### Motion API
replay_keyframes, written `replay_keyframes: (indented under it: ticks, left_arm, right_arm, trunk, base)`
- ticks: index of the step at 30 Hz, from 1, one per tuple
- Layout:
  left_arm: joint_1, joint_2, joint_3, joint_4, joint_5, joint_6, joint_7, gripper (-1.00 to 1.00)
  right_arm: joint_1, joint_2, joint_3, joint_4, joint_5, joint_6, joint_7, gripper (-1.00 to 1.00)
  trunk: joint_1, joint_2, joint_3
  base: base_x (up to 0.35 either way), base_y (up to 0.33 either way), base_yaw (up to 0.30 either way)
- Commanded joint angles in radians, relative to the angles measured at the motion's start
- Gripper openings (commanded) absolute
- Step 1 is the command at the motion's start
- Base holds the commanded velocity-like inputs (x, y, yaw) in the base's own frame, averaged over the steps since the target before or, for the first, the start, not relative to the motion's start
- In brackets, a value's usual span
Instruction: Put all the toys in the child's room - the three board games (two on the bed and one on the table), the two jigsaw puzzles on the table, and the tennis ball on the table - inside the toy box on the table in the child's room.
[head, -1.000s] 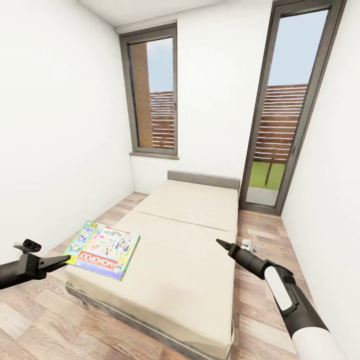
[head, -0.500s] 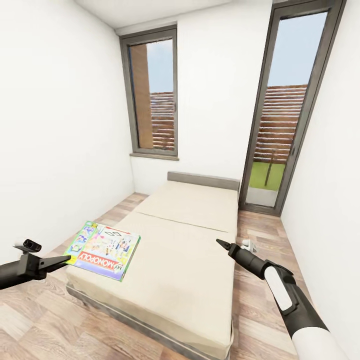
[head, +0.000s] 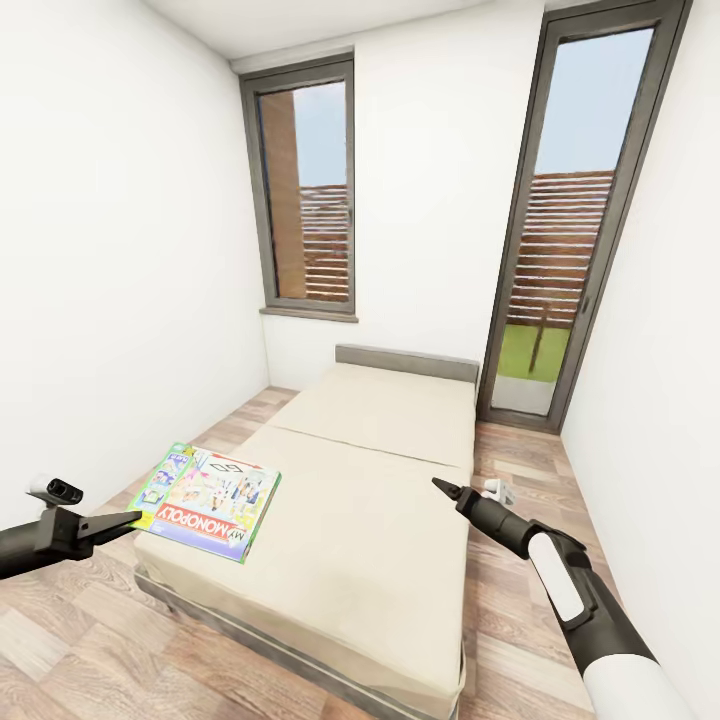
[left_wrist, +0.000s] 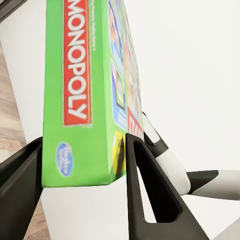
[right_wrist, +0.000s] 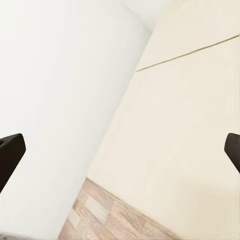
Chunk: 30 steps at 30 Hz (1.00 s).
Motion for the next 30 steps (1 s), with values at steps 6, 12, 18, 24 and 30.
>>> replay_keyframes:
  ticks: [6, 12, 18, 24, 30]
  left_arm:
    - [-0.001, 0.0, -0.001, 0.0, 0.001, 0.01, -0.003, -1.0]
    - [-0.001, 0.0, -0.001, 0.0, 0.001, 0.01, -0.003, -1.0]
    - [-0.001, 0.0, -0.001, 0.0, 0.001, 0.01, -0.003, -1.0]
    - [-0.001, 0.0, -0.001, 0.0, 0.0, 0.01, -0.003, -1.0]
    - [-0.001, 0.0, -0.001, 0.0, 0.0, 0.01, -0.003, -1.0]
  right_arm:
    - [-0.001, 0.0, -0.003, 0.0, -0.005, 0.008, 0.0, 1.0]
    - [-0.001, 0.0, -0.003, 0.002, -0.005, 0.008, 0.0, 1.0]
    - [-0.001, 0.0, -0.002, 0.004, -0.004, 0.008, 0.0, 1.0]
    - [-0.001, 0.001, -0.001, 0.006, -0.005, -0.001, 0.0, 1.0]
    - [-0.001, 0.001, -0.001, 0.006, -0.007, -0.042, 0.0, 1.0]
  trunk:
    - [-0.023, 0.041, 0.017]
    - [-0.046, 0.083, 0.036]
    - [-0.069, 0.125, 0.055]
    - [-0.092, 0.167, 0.074]
    - [-0.115, 0.209, 0.092]
  base:
    - [0.0, 0.0, 0.0]
    - [0.0, 0.0, 0.0]
    - [0.0, 0.0, 0.044]
    - [0.0, 0.0, 0.096]
    - [0.0, 0.0, 0.124]
